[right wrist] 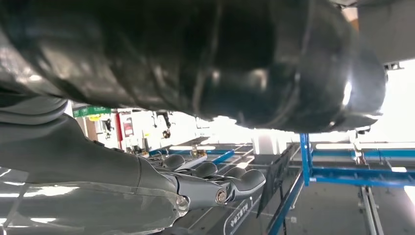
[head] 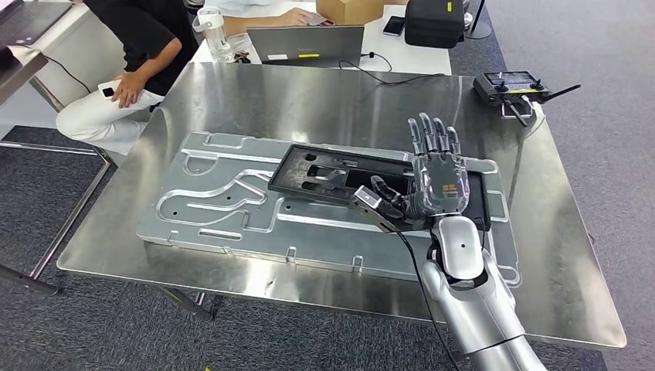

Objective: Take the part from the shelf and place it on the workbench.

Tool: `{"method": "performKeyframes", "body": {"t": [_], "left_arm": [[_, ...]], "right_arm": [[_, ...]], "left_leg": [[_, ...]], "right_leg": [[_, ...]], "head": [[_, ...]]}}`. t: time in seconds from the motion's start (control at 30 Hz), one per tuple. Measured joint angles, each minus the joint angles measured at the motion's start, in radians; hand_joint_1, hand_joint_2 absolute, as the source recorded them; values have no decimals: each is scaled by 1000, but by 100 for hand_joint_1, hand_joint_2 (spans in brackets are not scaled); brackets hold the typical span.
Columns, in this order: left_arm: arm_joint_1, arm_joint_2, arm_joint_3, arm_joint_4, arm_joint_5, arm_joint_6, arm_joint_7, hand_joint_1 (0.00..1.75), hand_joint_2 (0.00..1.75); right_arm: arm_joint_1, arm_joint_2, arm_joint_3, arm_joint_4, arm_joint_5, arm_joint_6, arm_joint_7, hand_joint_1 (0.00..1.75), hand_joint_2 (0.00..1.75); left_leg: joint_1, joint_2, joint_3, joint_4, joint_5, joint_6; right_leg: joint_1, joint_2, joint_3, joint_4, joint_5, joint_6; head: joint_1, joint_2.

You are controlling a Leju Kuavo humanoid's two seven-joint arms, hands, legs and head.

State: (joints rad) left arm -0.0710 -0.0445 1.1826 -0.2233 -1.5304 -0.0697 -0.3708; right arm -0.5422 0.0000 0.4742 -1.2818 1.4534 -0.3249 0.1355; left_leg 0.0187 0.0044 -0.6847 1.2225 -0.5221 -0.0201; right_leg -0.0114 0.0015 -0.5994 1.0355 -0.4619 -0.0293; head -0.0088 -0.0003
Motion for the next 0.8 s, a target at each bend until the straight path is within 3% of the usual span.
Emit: {"method": "performKeyframes", "body": {"t": [0.03, 0.1, 0.13, 0.27, 0.3, 0.37, 0.43, 0.47, 0.5, 0.53, 0.6, 0.63, 0.73, 0.8], "left_arm": [[0, 0, 0, 0, 1, 0, 0, 0, 0], [-2, 0, 0, 0, 2, 2, -1, 0, 0], [-3, 0, 0, 0, 3, 2, -2, 0, 0], [-1, -2, 1, 0, 6, 5, -2, 0, 0], [-1, -3, 1, 0, 7, 6, -2, 0, 0], [-1, -4, 2, 0, 11, 6, -2, 0, 0], [-1, -5, 4, 0, 15, 6, -2, 0, 0], [-1, -5, 6, 0, 18, 6, -2, 0, 0], [0, -6, 8, 0, 23, 6, -2, 0, 0], [0, -7, 11, 0, 29, 5, -2, 0, 0], [0, -11, 20, 0, 41, 2, -2, 0, 0], [0, -13, 24, 0, 46, 1, -2, 0, 0], [3, -15, 33, 0, 55, -1, -2, 0, 0], [4, -18, 38, 0, 56, -1, -3, 0, 0]], "right_arm": [[1, 1, 2, -14, -2, -11, 1, 0, 175], [2, 2, 7, -55, 2, -24, 11, 0, 175], [4, 2, 9, -78, 5, -26, 17, 0, 175], [20, 2, 19, -169, 4, -33, 26, 0, 175], [25, 2, 23, -191, 3, -41, 24, 0, 175], [43, 2, 34, -230, 0, -62, 16, 0, 175], [70, 2, 48, -262, -1, -78, 9, 0, 175], [82, 2, 55, -275, -2, -84, 7, 0, 175], [92, 2, 61, -288, -2, -91, 5, 0, 175], [99, 2, 67, -301, -1, -101, 3, 0, 175], [117, 2, 82, -332, 6, -131, -2, 0, 175], [131, 2, 91, -347, 12, -147, -3, 0, 175], [181, 2, 117, -386, 29, -179, -3, 0, 175], [206, 2, 130, -405, 33, -190, -2, 0, 175]], "left_leg": [[0, 0, 27, -64, 34, 4], [-5, 0, 74, -166, 73, 12], [-8, -1, 83, -186, 74, 15], [-3, -4, 90, -202, 78, 35], [-1, -3, 92, -207, 80, 41], [-1, -3, 92, -208, 81, 48], [-1, -4, 92, -207, 79, 50], [-2, -4, 92, -205, 78, 50], [-2, -5, 92, -203, 77, 50], [-2, -6, 93, -200, 75, 49], [-5, -7, 92, -196, 75, 44], [-6, -8, 91, -194, 75, 40], [-7, -9, 91, -195, 75, 26], [-6, -8, 79, -162, 39, 16]], "right_leg": [[0, 1, 2, 2, -3, 2], [3, 1, 3, 5, -7, 9], [4, 1, 2, 5, -8, 14], [6, -1, -1, 19, -23, 33], [6, -1, -16, 53, -46, 37], [5, -1, -72, 172, -109, 41], [5, -1, -120, 268, -136, 43], [5, -1, -122, 267, -122, 42], [5, -1, -104, 225, -91, 40], [5, -1, -71, 157, -53, 36], [9, -1, -15, 40, -8, 27], [11, -1, -3, 13, -1, 24], [12, -1, -3, 1, 6, 15], [6, -4, -5, -9, 17, 0]], "head": [[0, 0], [0, 0], [0, 0], [1, 0], [2, 0], [2, 0], [2, 0], [2, 0], [2, 0], [2, 0], [2, 0], [2, 0], [1, 0], [1, 0]]}}
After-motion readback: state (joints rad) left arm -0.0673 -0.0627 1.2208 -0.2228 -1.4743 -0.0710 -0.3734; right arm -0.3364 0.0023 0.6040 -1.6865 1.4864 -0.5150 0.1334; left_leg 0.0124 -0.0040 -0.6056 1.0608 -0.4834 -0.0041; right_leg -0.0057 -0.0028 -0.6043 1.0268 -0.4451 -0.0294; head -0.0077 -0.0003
